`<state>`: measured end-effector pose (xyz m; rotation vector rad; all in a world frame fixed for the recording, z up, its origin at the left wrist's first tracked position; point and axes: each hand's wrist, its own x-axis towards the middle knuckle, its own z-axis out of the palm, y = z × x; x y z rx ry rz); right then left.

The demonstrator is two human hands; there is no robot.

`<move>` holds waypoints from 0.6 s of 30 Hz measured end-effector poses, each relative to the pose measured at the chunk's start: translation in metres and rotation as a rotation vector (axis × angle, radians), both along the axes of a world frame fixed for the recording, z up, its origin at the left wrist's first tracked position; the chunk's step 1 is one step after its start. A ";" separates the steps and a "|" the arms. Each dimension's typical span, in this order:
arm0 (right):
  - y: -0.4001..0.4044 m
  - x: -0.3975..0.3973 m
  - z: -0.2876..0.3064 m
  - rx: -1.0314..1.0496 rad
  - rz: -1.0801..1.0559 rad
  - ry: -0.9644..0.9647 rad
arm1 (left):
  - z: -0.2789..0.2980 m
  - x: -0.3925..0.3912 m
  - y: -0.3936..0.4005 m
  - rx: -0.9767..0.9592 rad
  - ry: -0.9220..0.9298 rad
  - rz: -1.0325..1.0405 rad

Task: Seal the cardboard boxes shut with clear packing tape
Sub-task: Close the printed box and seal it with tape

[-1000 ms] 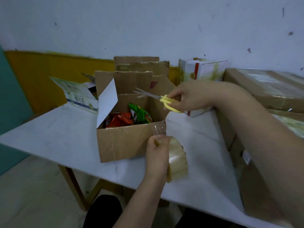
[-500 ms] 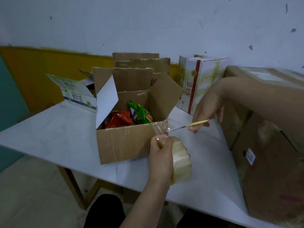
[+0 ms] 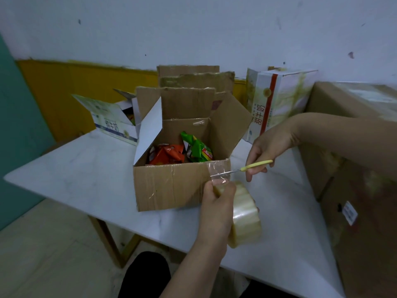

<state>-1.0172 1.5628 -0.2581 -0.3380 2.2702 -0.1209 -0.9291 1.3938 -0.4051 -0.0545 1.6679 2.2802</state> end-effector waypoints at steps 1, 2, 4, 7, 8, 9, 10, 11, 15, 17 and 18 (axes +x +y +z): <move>-0.001 0.001 -0.002 -0.003 0.017 0.029 | 0.001 0.000 -0.001 -0.003 -0.003 -0.003; -0.002 0.002 -0.005 -0.008 0.026 0.057 | 0.002 -0.001 -0.002 -0.005 -0.007 -0.007; -0.003 0.005 -0.009 -0.027 0.026 0.106 | 0.002 -0.001 -0.004 -0.004 -0.014 -0.019; -0.005 0.014 -0.010 -0.092 -0.005 0.185 | 0.006 0.001 -0.007 -0.015 0.000 -0.056; -0.006 0.017 -0.009 -0.113 -0.016 0.206 | 0.008 0.004 -0.008 -0.017 0.016 -0.074; -0.007 0.020 -0.006 -0.115 -0.021 0.226 | 0.009 0.007 -0.009 -0.022 0.030 -0.095; -0.008 0.024 -0.003 -0.090 -0.019 0.244 | 0.010 0.010 -0.010 -0.024 0.039 -0.116; -0.010 0.030 0.001 -0.044 -0.011 0.259 | 0.012 0.014 -0.012 -0.013 0.045 -0.133; -0.013 0.056 0.015 0.193 0.067 0.417 | 0.020 0.027 -0.027 0.046 0.056 -0.193; -0.014 0.074 0.018 0.417 0.134 0.518 | 0.021 0.032 -0.034 0.048 0.077 -0.215; -0.015 0.085 0.015 0.533 0.141 0.557 | 0.022 0.034 -0.037 0.041 0.090 -0.222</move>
